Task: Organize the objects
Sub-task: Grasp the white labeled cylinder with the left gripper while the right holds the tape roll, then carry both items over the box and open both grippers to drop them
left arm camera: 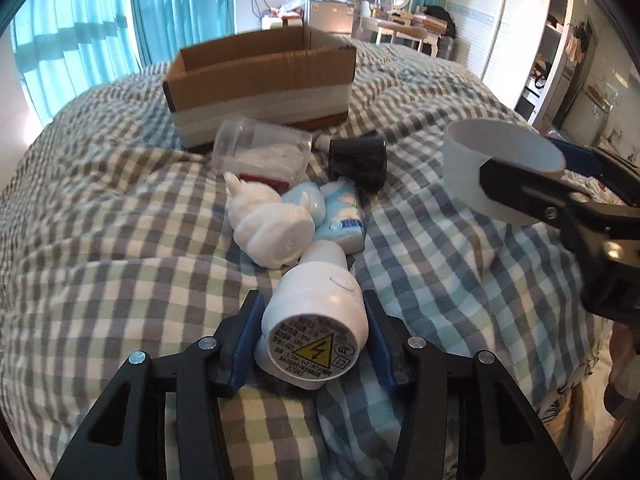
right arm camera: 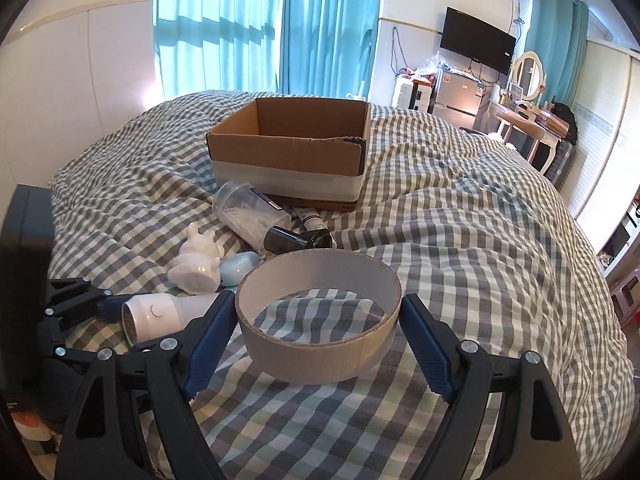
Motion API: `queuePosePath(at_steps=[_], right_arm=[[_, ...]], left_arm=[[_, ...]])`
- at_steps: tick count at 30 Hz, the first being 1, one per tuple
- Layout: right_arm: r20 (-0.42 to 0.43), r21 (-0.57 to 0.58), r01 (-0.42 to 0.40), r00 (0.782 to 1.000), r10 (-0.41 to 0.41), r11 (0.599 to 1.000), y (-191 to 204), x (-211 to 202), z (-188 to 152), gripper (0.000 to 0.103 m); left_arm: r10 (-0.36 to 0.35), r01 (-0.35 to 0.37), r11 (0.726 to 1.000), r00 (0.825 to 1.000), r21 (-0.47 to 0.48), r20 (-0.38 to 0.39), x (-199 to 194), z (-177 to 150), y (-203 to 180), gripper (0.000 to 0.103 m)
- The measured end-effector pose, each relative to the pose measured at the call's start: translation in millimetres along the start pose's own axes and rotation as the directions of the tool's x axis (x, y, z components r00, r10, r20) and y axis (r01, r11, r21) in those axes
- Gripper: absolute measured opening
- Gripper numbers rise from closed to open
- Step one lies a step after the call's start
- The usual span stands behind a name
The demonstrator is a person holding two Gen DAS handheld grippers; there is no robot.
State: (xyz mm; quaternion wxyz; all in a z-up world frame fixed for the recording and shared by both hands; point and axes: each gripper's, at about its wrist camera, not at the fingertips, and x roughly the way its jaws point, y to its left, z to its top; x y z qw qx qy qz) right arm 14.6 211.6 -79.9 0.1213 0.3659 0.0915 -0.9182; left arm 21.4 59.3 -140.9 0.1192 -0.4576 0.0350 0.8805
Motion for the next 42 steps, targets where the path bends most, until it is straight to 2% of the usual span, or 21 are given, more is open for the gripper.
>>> queuePosePath(at_steps=[6, 13, 21, 26, 32, 37, 42], right_arm=[[0.021, -0.02, 0.013, 1.0, -0.013, 1.0, 9.3, -10.0, 7.3, 0.082], [0.058, -0.043, 0.025, 0.998, -0.023, 0.999, 19.8, -21.7, 17.2, 0.082], [0.104, -0.024, -0.022, 0.994, 0.024, 0.999, 11.3, -25.7, 41.1, 0.082], [0.131, -0.018, -0.051, 0.99, 0.053, 0.999, 5.0, -14.6, 82.8, 0.082], [0.159, -0.042, -0.045, 0.986, 0.051, 0.998, 1.4, 10.1, 146.1, 0.082], [0.18, -0.042, -0.034, 0.983, 0.042, 0.999, -5.0, 36.5, 201.1, 0.082], [0.17, -0.025, -0.049, 0.984, 0.052, 0.998, -14.5, 75.3, 246.3, 0.082]], left_arm=[[-0.005, 0.006, 1.0, 0.998, -0.004, 0.07, -26.5, 3.7, 1.7, 0.05], [0.016, -0.006, 0.998, 0.989, -0.069, 0.146, -54.3, 17.0, 22.0, 0.05], [0.039, -0.014, 0.993, 0.976, -0.114, 0.215, -67.5, 59.5, 49.4, 0.05], [0.07, -0.032, 0.987, 0.97, -0.16, 0.234, -60.3, 104.9, 73.9, 0.05], [0.113, -0.066, 0.978, 0.965, -0.197, 0.238, -41.6, 166.0, 102.5, 0.05], [0.14, -0.096, 0.976, 0.963, -0.193, 0.231, -17.5, 217.6, 118.1, 0.05], [0.144, -0.101, 0.978, 0.962, -0.185, 0.233, 8.5, 253.5, 129.4, 0.05]])
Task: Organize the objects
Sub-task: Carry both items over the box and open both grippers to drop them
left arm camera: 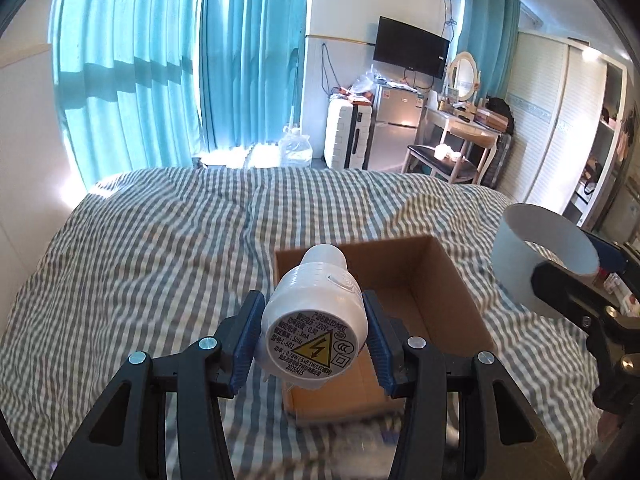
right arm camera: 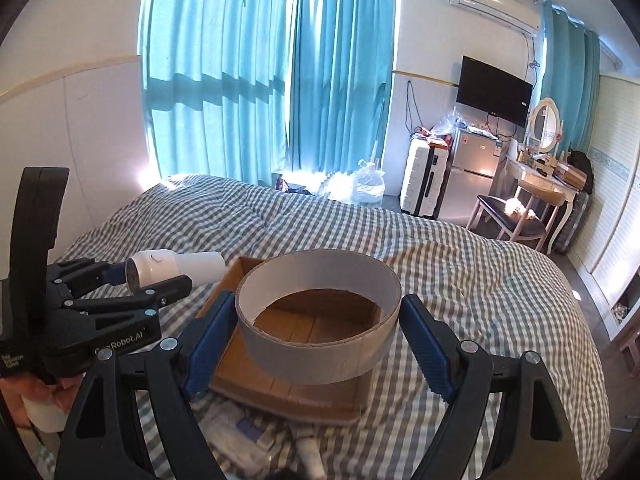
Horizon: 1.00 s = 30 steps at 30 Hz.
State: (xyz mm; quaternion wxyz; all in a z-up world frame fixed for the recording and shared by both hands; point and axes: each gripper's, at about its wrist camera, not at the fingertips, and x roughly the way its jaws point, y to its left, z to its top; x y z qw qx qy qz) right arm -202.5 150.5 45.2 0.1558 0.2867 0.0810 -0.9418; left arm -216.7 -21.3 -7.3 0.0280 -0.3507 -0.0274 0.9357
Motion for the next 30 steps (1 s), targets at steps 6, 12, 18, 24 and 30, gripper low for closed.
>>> queuePosePath(at_steps=[6, 12, 18, 24, 30], right_arm=[[-0.049, 0.063, -0.042, 0.998, 0.045, 0.997, -22.7, 65.3, 21.0, 0.082], [-0.126, 0.084, -0.063, 0.989, 0.073, 0.995, -34.0, 130.4, 17.5, 0.082], [-0.178, 0.098, -0.072, 0.98, 0.089, 0.993, -40.9, 167.0, -1.1, 0.082], [-0.213, 0.108, -0.081, 0.972, 0.103, 0.991, -43.2, 185.5, -15.3, 0.082], [-0.224, 0.096, -0.086, 0.969, 0.105, 0.992, -34.7, 185.7, -18.8, 0.083]], left_arm=[[-0.048, 0.048, 0.998, 0.999, 0.038, -0.009, 45.5, 13.6, -1.9, 0.05], [-0.097, 0.101, 0.992, 0.994, 0.075, -0.052, 86.4, 5.8, -9.2, 0.05], [-0.112, 0.122, 0.988, 0.989, 0.098, -0.099, 112.9, -5.5, -13.7, 0.05], [-0.109, 0.122, 0.988, 0.983, 0.089, -0.145, 129.5, -12.8, -12.0, 0.05], [-0.097, 0.113, 0.988, 0.984, 0.102, -0.15, 131.1, -15.8, -13.1, 0.05]])
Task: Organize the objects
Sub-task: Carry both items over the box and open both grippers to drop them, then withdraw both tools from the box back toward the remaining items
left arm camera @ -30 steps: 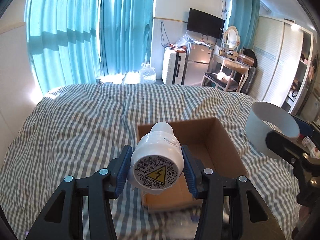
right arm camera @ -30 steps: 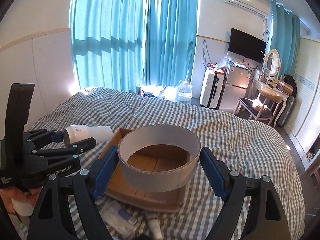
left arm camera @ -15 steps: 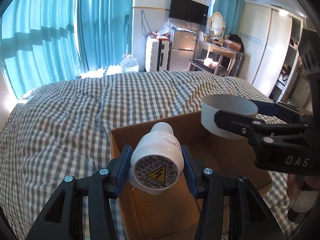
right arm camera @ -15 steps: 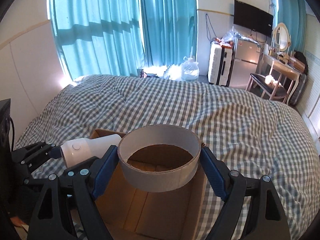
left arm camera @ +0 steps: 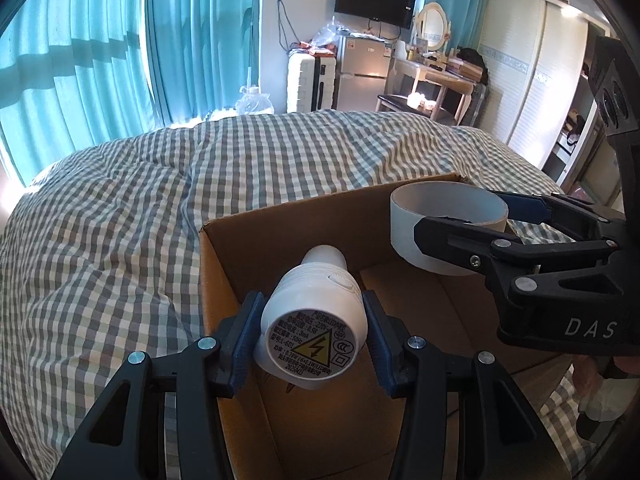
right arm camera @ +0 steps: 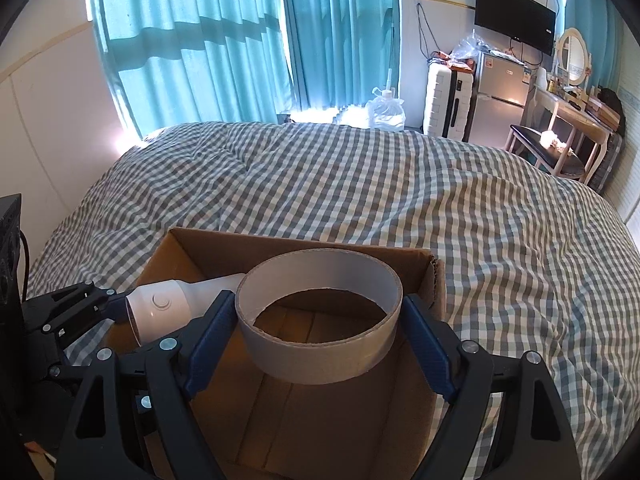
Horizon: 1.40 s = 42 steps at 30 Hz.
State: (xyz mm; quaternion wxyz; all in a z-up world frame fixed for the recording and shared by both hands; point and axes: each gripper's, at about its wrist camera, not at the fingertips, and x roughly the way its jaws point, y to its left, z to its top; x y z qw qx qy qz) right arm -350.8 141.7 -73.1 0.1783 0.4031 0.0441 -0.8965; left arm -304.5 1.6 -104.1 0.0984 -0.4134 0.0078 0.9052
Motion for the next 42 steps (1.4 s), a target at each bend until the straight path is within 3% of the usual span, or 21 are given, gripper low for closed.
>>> queuePosePath(at_steps=[6, 16, 21, 32, 42], right_arm=[[0.025, 0.038, 0.002, 1.0, -0.003, 0.999, -1.7, -11.6, 3.6, 0.083], [0.095, 0.078, 0.03, 0.995, -0.037, 0.997, -5.1, -73.8, 11.2, 0.09], [0.158, 0.059, 0.055, 0.985, -0.064, 0.997, 2.2, -125.2, 13.4, 0.091], [0.322, 0.042, 0.106, 0.94, -0.113, 0.994, 26.0, -257.1, -6.7, 0.097], [0.428, 0.046, 0.152, 0.89, -0.157, 0.987, 51.6, -357.0, -50.4, 0.101]], left_arm=[[-0.018, 0.018, 1.0, 1.0, 0.003, 0.02, -9.0, 1.8, -1.2, 0.054], [0.034, -0.035, 0.999, 0.996, 0.008, 0.084, -61.7, 5.7, -8.1, 0.086], [0.045, -0.043, 0.999, 0.989, -0.019, 0.138, -107.3, 9.4, -9.7, 0.092], [0.105, -0.098, 0.994, 0.952, -0.04, 0.287, -221.5, 7.6, -18.4, 0.099], [0.1, -0.083, 0.995, 0.915, -0.061, 0.391, -310.8, -10.8, -41.7, 0.103]])
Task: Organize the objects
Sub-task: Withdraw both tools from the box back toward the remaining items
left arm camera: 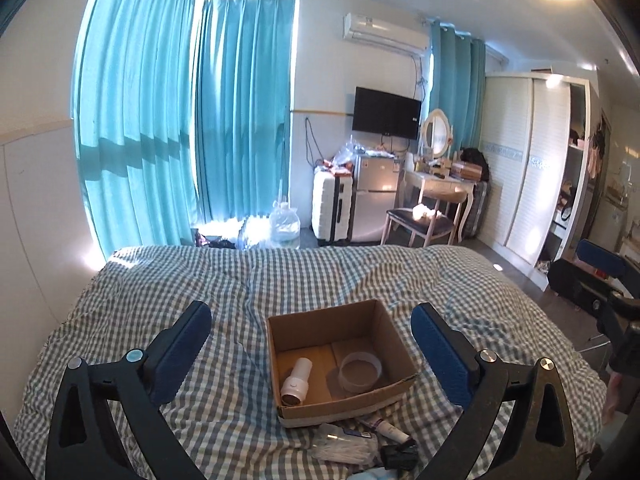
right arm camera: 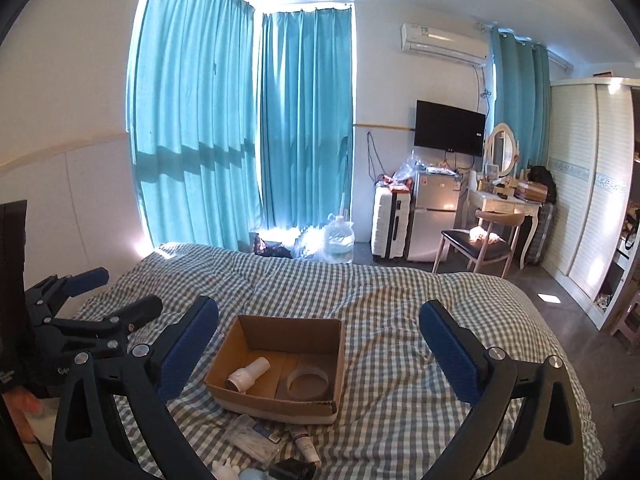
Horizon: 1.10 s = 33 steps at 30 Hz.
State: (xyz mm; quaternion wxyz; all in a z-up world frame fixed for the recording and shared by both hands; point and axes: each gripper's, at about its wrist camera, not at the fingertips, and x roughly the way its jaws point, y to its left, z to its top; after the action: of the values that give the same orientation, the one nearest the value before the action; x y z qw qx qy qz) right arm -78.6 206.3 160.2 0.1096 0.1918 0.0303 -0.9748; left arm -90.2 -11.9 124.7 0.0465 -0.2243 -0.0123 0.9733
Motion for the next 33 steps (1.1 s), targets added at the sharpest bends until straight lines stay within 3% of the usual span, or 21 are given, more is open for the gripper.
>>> queuePosePath(at_steps=[7, 15, 21, 24, 28, 33], right_arm=[[0.081, -0.031, 0.036, 0.996, -0.034, 0.999, 3.0, -61.7, -8.2, 0.101], [0.127, -0.095, 0.062, 0.991, -0.05, 0.994, 13.4, -87.2, -36.4, 0.101], [0.1, -0.067, 0.025, 0.995, -0.018, 0.997, 11.4, -62.6, -87.0, 0.101], [0.03, -0.049, 0.002, 1.0, -0.001, 0.999, 11.5, -34.2, -117.6, 0.101], [-0.056, -0.02, -0.02, 0.998, 0.018, 1.0, 10.4, -1.1, -147.6, 0.101], [-0.108, 0.006, -0.017, 0.994, 0.018, 1.0, 3.6, 14.5, -169.1, 0.101]], left_arm=[[0.022, -0.024, 0.999, 0.998, 0.034, 0.054, -43.5, -7.6, -8.7, 0.103], [0.032, -0.034, 0.999, 0.997, 0.026, 0.076, -61.3, -34.5, -4.8, 0.103], [0.039, -0.038, 0.999, 0.997, -0.013, 0.06, -44.0, -76.9, 0.4, 0.103], [0.073, -0.072, 0.997, 0.996, -0.024, 0.046, -25.5, -98.7, 0.4, 0.103], [0.064, -0.065, 0.997, 0.998, -0.04, -0.027, 2.1, -126.6, 4.1, 0.103], [0.069, -0.071, 0.997, 0.995, -0.027, -0.075, 15.9, -151.6, 1.8, 0.103]])
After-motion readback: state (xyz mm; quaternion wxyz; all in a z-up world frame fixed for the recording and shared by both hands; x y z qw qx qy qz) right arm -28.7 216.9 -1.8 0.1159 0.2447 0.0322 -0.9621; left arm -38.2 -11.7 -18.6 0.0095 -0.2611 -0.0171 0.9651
